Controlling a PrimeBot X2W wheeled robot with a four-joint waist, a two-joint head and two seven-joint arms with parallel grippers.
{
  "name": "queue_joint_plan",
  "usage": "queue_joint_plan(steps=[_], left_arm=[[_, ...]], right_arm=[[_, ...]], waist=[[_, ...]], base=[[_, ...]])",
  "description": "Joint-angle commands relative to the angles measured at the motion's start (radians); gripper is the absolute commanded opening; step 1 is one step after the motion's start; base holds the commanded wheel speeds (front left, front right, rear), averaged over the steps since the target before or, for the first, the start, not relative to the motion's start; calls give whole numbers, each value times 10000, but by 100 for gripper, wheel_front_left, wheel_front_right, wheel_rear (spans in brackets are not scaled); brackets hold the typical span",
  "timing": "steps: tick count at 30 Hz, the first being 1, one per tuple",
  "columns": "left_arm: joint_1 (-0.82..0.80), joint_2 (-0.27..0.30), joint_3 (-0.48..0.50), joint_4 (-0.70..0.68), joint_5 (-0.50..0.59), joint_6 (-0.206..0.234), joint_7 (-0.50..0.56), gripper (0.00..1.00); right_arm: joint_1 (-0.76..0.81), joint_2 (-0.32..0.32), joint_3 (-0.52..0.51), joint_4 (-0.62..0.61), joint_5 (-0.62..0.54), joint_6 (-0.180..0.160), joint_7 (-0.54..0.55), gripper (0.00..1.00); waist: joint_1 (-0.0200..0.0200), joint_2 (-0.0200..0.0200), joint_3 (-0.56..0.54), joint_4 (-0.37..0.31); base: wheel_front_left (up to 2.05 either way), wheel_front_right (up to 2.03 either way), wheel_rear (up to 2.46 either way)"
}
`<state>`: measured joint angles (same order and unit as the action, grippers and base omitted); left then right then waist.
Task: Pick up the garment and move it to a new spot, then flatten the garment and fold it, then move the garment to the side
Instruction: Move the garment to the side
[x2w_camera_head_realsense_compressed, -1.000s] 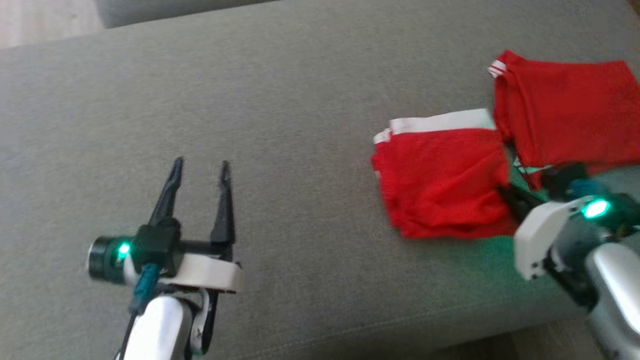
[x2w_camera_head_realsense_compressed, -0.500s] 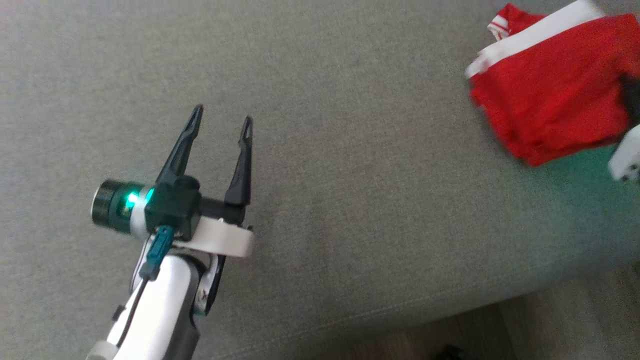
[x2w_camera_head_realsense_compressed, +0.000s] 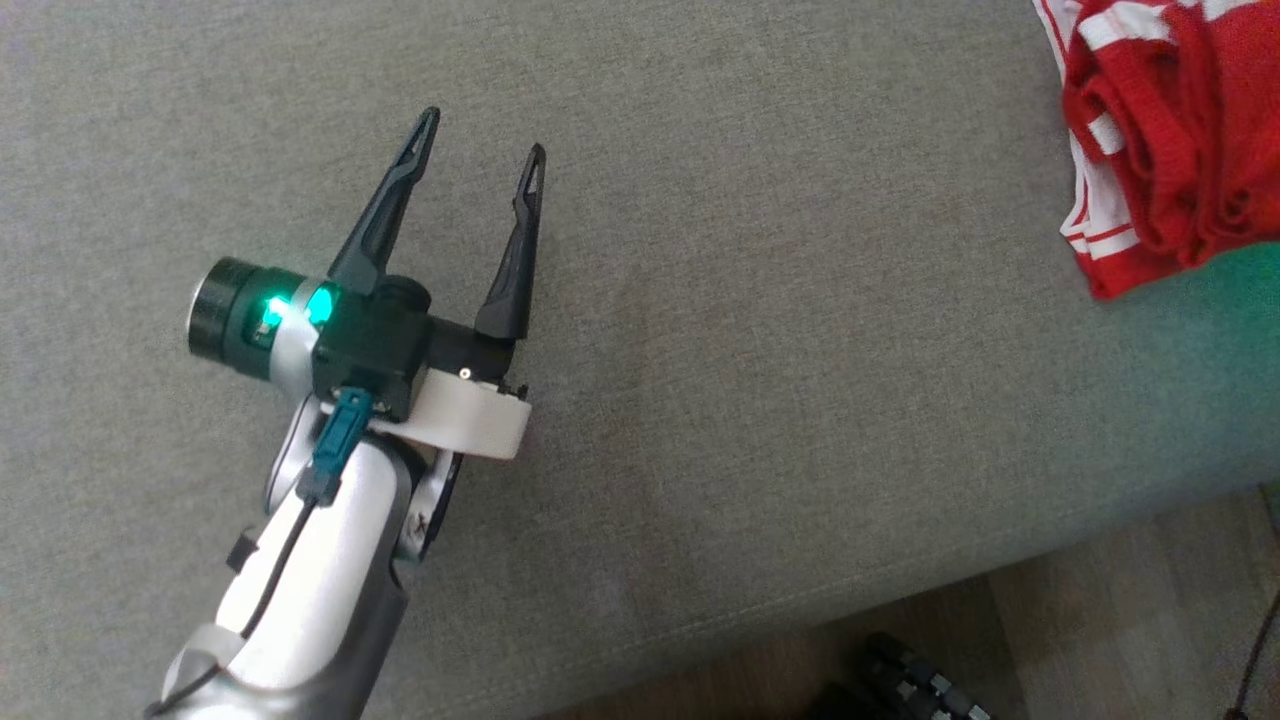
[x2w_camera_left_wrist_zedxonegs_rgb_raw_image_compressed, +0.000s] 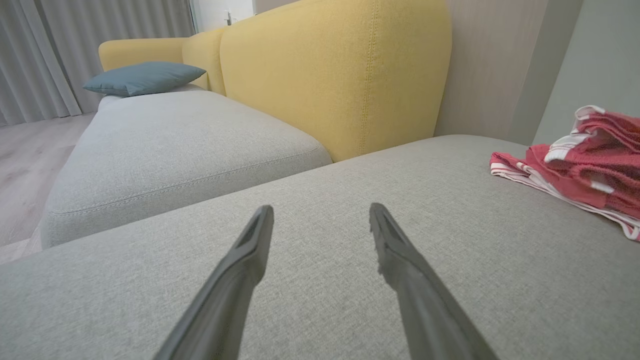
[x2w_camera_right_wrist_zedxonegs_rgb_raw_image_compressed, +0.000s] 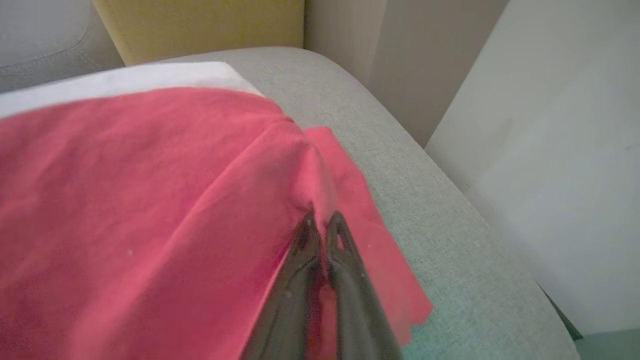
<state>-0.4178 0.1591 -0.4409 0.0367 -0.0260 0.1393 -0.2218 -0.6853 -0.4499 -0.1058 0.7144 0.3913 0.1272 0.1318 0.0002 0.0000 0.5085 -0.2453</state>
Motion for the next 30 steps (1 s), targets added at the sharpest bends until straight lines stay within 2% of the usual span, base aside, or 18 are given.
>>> queue_joint_plan(steps=[1,2,3,7,11,17,23,30], left_arm=[[-224,161,220,-305,74,-46,-14,100],[-243,156,207,-279,61,-52,-29,100],[-244,153,202,-246,38,-54,-48,100],[-109,95,204,-108,-103,-2,-143,100],[185,43,222,5,-263,95,-223,100],[786,29,315,96,-495,311,-293,100],[1570,0,548,180,-852,623,-334,100],[2396,100,1043,133,-1194,1080,-360,100]], right_arm=[[-28,-276,-44,-201,-81,35,-52,39],[-63,-209,-81,-114,-128,35,-77,67],[-69,-148,-119,-40,-187,35,-111,100],[128,-3,-390,17,-777,35,-567,100],[675,344,-728,-583,-1499,35,-1357,100],[2191,1388,-484,-2821,-1979,35,-2115,100],[4129,2717,295,-5657,-2108,35,-1870,100],[5309,3440,1043,-7203,-2121,35,-1469,100]], waist=[[-2,0,-14,14],[-2,0,-34,29],[-2,0,-84,40],[-2,0,-434,115],[-2,0,-924,221],[-2,0,-1736,532],[-2,0,-2565,1255],[-2,0,-3157,2050]], base=[[0,0,0],[0,0,0],[0,0,0],[0,0,0],[0,0,0],[0,0,0],[0,0,0],[0,0,0]])
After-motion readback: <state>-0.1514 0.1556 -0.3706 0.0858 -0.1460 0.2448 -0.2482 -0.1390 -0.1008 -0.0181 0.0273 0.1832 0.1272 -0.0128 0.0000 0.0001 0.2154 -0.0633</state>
